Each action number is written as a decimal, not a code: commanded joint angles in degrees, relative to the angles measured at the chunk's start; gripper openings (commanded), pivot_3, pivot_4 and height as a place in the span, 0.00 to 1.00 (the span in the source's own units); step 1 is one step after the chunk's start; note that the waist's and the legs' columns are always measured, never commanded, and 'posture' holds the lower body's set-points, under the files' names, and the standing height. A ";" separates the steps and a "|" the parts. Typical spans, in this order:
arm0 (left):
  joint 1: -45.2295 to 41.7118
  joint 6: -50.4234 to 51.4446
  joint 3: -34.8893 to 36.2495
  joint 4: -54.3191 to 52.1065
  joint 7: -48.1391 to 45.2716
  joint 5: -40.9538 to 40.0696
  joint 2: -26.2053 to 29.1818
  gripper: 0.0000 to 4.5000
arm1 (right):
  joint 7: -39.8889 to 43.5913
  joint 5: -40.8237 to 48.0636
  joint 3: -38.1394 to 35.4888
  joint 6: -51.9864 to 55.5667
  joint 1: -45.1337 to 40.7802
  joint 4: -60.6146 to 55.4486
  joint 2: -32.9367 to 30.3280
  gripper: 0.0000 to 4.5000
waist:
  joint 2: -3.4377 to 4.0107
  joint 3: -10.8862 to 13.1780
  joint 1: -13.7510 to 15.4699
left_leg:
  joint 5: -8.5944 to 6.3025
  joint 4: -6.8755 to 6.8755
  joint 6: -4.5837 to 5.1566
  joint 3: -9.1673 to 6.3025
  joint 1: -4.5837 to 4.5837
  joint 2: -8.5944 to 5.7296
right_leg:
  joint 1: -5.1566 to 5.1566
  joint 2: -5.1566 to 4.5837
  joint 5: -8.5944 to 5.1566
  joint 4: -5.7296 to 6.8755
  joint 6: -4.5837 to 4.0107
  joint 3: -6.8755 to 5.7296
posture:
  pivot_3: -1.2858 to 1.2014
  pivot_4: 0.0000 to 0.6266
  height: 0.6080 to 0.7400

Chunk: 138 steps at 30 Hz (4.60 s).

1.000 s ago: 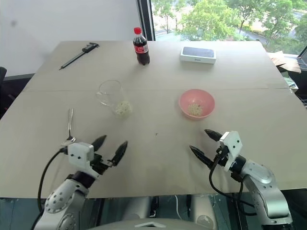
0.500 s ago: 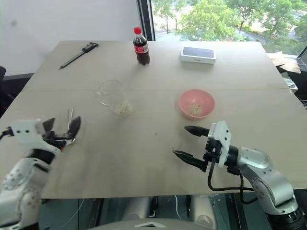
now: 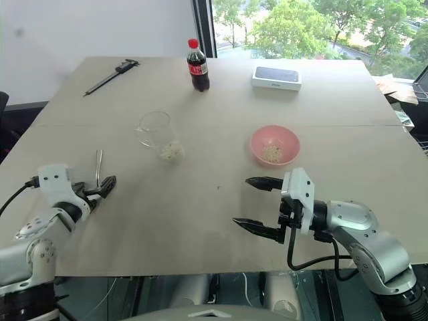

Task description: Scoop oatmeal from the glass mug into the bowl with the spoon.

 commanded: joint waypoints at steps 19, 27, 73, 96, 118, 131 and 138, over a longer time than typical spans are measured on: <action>6.28 11.11 2.48 -3.31 2.89 2.45 -2.61 0.02 | -2.81 1.19 -0.08 0.95 0.09 -2.04 1.61 1.00 | 0.73 -0.44 -0.52 | -0.01 -0.05 0.00 0.00 0.20 -0.01 | 0.04 -0.04 -0.11 0.04 0.18 0.22 | 0.52 0.24 1.00; 8.04 -0.79 4.42 -8.24 3.77 4.26 -9.01 0.02 | -2.74 0.68 -0.01 0.81 -0.60 -1.05 2.29 1.00 | 0.67 -0.43 -0.18 | -0.01 -0.05 0.00 0.00 0.14 -0.02 | 0.03 -0.05 -0.01 -0.03 0.01 0.25 | 0.52 0.24 1.00; 12.14 -46.46 -28.98 -23.28 -28.89 16.18 -2.56 0.01 | -39.92 39.34 -5.63 32.74 -26.54 7.33 21.08 0.94 | 0.07 0.13 -0.13 | -0.03 -0.17 0.03 -0.06 -0.32 0.03 | -0.01 -0.03 0.07 -0.58 0.00 -0.15 | 0.52 0.24 1.00; 10.59 -50.05 -25.97 -20.32 -22.71 24.39 -2.19 0.77 | -37.23 31.47 -4.60 29.44 -27.42 11.54 17.58 0.00 | 0.23 0.23 -0.20 | -0.03 -0.18 0.05 -0.06 -0.31 0.04 | -0.02 -0.01 0.08 -0.57 0.05 -0.15 | 0.52 0.24 1.00; -4.26 -45.03 -9.83 7.28 -15.78 17.94 -4.58 0.77 | -39.59 29.84 -12.48 27.32 -28.10 13.77 18.42 0.00 | 0.24 0.24 -0.25 | -0.03 -0.16 0.05 -0.13 -0.38 0.05 | -0.01 -0.01 0.19 -0.58 0.21 -0.30 | 0.52 0.24 1.00; -16.60 -46.40 -13.18 23.56 -21.12 17.49 -1.89 0.77 | -40.91 28.43 -13.32 26.05 -27.47 13.40 19.13 0.00 | 0.24 0.25 -0.20 | -0.03 -0.21 0.05 -0.14 -0.50 0.05 | -0.12 -0.01 0.20 -0.60 0.22 -0.32 | 0.52 0.24 1.00; -21.61 -46.41 -13.96 27.84 -19.20 17.14 -3.44 0.58 | -40.53 26.94 -12.51 25.48 -26.35 12.81 19.49 0.00 | 0.24 0.25 -0.16 | -0.03 -0.20 0.05 -0.15 -0.52 0.05 | -0.12 -0.01 0.20 -0.59 0.23 -0.33 | 0.52 0.24 1.00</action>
